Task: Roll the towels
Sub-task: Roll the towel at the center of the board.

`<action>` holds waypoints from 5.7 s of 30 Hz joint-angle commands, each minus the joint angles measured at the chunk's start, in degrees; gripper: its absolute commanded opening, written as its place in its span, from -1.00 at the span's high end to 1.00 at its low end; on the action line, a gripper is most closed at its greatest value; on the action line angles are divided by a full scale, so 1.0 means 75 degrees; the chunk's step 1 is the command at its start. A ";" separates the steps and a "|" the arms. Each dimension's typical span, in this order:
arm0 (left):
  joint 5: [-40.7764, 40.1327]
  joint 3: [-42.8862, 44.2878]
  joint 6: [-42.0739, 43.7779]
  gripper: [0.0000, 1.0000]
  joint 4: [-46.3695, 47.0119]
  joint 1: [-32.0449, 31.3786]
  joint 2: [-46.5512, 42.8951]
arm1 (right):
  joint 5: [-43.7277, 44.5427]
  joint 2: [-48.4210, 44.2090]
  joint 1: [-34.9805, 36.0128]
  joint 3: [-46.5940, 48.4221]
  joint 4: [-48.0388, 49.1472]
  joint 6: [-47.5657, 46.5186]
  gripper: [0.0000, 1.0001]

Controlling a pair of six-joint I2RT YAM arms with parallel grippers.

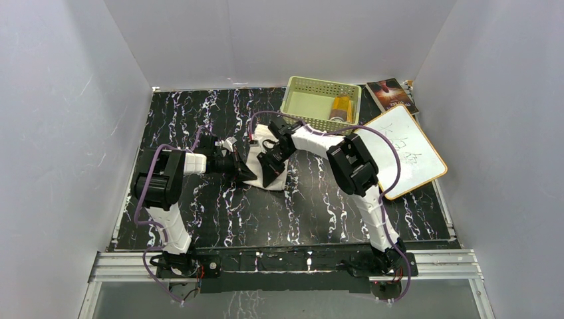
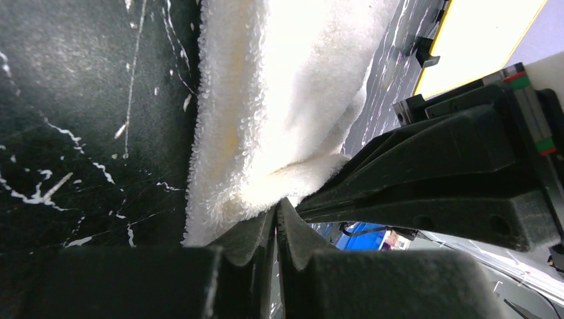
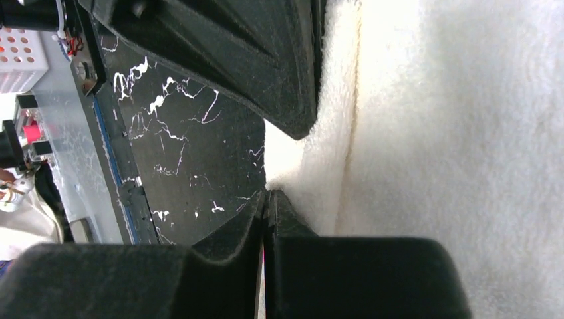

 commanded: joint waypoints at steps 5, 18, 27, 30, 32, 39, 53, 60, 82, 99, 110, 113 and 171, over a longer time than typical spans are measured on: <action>-0.1658 -0.0285 0.0639 0.93 -0.0967 -0.0064 0.0608 | 0.0083 -0.0637 -0.0849 -0.0943 0.0045 -0.0414 1.00; -0.1652 -0.0251 0.0686 0.93 -0.1042 -0.0064 0.0684 | 0.0939 -0.1782 -0.1349 -0.1920 0.1141 0.0377 0.89; -0.1541 -0.0292 0.0629 0.94 -0.0913 -0.0058 0.0654 | 0.5341 -0.5148 0.1232 -0.4553 0.3944 0.0068 0.24; -0.1481 -0.0340 0.0594 0.93 -0.0840 -0.0064 0.0608 | 0.5341 -0.5412 0.1852 -0.5280 0.3944 0.0068 0.24; -0.1427 -0.0323 0.0581 0.93 -0.0825 -0.0055 0.0619 | 0.5341 -0.5249 0.2055 -0.5361 0.3944 0.0068 0.24; -0.1259 -0.0260 0.0581 0.93 -0.0793 -0.0060 0.0653 | 0.5341 -0.4474 0.2462 -0.5314 0.3944 0.0068 0.24; -0.1113 -0.0279 0.0546 0.93 -0.0710 -0.0062 0.0749 | 0.5341 -0.4351 0.2482 -0.6218 0.3944 0.0068 0.24; -0.1068 -0.0272 0.0570 0.93 -0.0728 -0.0064 0.0684 | 0.7240 -0.5380 0.1777 -0.6077 0.8548 0.0153 -0.82; -0.0835 -0.0268 0.0522 0.93 -0.0582 -0.0064 0.0604 | 0.6151 -0.5242 0.2223 -0.5564 0.6905 -0.2628 -0.81; -0.0745 -0.0231 0.0563 0.93 -0.0664 -0.0061 0.0689 | 0.5746 -0.3415 0.2233 -0.4418 0.5546 -0.3222 -0.27; -0.0728 -0.0229 0.0586 0.93 -0.0669 -0.0056 0.0740 | 0.6059 -0.3047 0.1913 -0.4280 0.5139 -0.3046 0.00; -0.0771 -0.0193 0.0645 0.93 -0.0747 -0.0055 0.0746 | 0.6081 -0.3054 0.1794 -0.4302 0.5011 -0.2970 0.03; 0.0628 0.0526 0.1219 0.67 -0.2685 0.0271 -0.3076 | -0.1620 -0.1361 -0.0365 -0.4530 0.6487 0.6509 1.00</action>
